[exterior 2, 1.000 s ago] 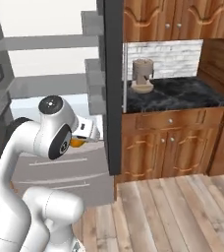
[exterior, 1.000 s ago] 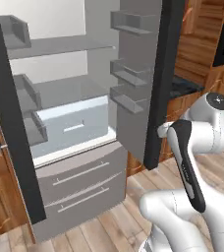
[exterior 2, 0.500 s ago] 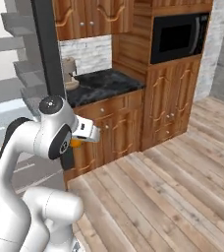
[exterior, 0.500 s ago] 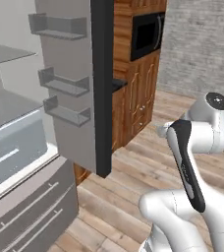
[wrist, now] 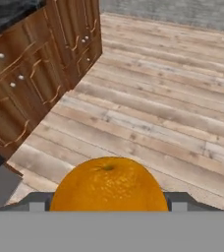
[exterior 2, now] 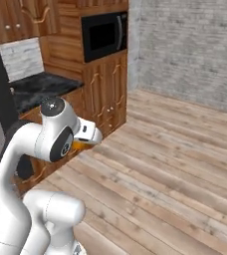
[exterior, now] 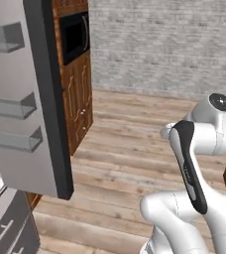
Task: Retrieve the banana and orange from the fridge and place them into the bowl on the dining table.
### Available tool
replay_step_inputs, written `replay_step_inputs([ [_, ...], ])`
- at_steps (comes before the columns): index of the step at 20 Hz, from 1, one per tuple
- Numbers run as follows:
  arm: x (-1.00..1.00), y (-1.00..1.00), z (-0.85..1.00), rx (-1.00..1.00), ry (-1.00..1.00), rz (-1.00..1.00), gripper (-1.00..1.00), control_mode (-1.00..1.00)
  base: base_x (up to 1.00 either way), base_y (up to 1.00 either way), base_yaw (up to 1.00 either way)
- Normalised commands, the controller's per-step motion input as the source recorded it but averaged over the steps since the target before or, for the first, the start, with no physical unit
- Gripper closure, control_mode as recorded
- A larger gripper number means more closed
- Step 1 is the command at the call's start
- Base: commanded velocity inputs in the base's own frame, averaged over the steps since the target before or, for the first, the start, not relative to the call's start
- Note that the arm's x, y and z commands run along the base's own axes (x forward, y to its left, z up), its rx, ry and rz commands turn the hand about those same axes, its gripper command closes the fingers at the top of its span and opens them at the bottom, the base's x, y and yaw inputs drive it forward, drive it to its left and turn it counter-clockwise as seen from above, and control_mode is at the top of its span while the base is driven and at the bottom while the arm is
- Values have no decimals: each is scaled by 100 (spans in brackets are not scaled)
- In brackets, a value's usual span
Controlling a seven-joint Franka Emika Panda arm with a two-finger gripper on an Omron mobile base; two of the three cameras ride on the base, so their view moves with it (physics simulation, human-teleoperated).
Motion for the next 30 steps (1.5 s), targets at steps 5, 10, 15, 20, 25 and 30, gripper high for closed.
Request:
replay_step_inputs([
  [5,0,0,0,0,0,0,100,100,79,0,-50],
  [10,0,0,0,0,0,0,100,100,100,0,-35],
  [15,0,0,0,0,0,0,100,100,100,-3,-30],
  [20,0,0,0,0,0,0,100,100,96,0,-44],
  [25,0,0,0,0,0,0,100,100,99,12,-53],
  [30,0,0,0,0,0,0,100,100,100,30,-60],
])
